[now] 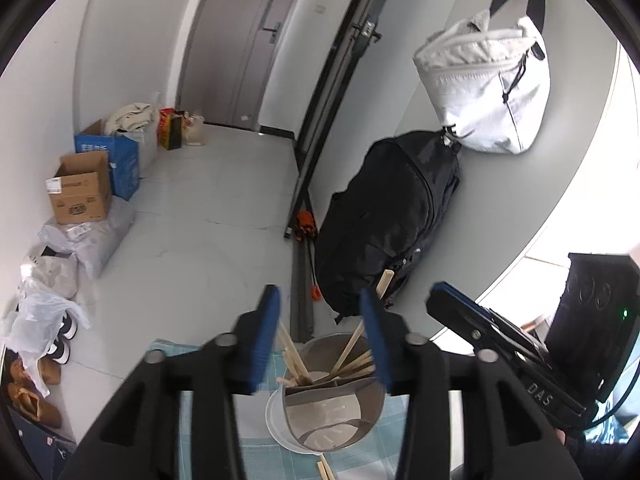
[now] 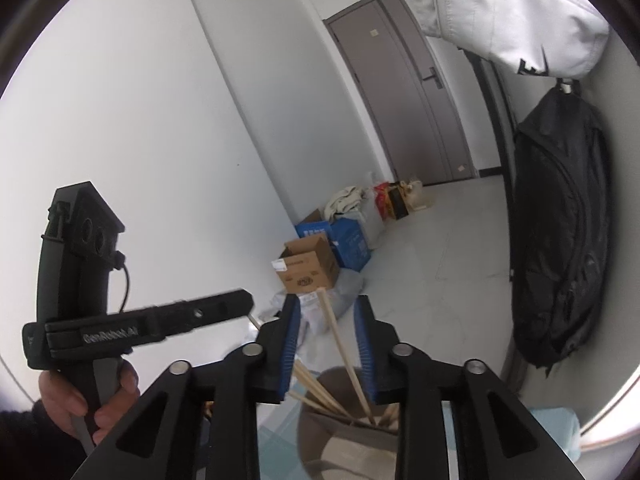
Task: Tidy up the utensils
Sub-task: 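Open both grippers over the holder to drop the chopsticks, then lower both grippers toward the last chopsticks on the cloth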
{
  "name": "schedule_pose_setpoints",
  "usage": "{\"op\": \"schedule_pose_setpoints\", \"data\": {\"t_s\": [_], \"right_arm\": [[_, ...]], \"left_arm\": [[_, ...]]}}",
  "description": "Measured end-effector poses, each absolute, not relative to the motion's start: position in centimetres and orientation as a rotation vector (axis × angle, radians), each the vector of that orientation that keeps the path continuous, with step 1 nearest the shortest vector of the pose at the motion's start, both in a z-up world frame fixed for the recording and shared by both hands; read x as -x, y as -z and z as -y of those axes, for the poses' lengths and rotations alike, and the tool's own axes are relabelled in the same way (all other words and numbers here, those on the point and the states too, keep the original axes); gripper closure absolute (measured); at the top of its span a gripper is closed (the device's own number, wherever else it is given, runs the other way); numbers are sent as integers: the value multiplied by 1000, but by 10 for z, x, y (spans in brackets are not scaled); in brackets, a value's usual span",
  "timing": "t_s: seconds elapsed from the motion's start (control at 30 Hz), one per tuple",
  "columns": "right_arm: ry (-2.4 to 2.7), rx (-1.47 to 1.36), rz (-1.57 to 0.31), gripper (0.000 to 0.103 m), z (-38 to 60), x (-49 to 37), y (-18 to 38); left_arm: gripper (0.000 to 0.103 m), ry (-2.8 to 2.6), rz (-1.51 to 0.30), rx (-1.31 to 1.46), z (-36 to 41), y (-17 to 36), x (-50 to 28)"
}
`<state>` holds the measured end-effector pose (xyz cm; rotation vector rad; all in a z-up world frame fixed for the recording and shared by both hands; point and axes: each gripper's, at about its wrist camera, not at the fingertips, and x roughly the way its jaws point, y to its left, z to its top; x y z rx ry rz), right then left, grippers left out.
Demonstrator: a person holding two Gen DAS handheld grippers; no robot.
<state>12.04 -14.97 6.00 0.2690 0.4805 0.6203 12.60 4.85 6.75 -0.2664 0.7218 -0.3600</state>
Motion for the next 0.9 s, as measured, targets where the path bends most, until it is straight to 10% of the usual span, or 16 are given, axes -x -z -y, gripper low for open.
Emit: {"op": "schedule_pose_setpoints", "data": {"t_s": [0.9], "right_arm": [[-560,-264,-472,12,177,-15,-50]], "left_arm": [[31,221,-656,225,-39,-74,-40]]}}
